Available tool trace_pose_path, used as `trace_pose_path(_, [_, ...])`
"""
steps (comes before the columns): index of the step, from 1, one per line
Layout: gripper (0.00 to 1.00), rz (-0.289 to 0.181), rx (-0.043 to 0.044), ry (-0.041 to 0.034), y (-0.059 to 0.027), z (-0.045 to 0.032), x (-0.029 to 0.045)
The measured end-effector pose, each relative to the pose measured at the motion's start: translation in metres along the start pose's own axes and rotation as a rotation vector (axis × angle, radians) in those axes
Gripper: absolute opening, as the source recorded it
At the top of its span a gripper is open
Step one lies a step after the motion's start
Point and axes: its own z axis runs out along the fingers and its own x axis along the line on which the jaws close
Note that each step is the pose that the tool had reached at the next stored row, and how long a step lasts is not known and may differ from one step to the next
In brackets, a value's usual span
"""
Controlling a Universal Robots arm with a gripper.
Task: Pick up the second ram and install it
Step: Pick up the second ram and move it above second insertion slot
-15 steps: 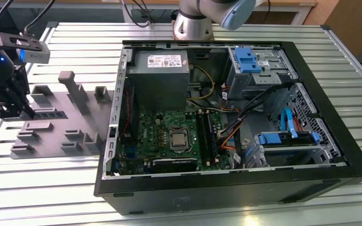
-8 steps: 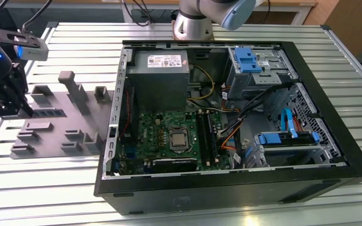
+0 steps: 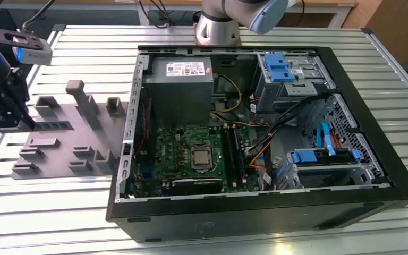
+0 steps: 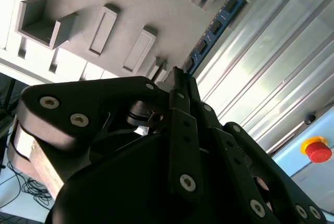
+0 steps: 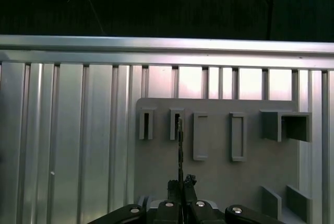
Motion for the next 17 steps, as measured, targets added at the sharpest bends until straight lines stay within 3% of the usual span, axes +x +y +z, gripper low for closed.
trace_pose_path(6, [0.14,0.0,0.0,0.0,0.0001,-0.006,0.0])
trace_pose_path(7, [0.14,0.0,-0.0001,0.0,0.0003,-0.0121,0.0])
trace_pose_path(17, [0.14,0.0,0.0,0.0,0.0006,-0.0215,0.0])
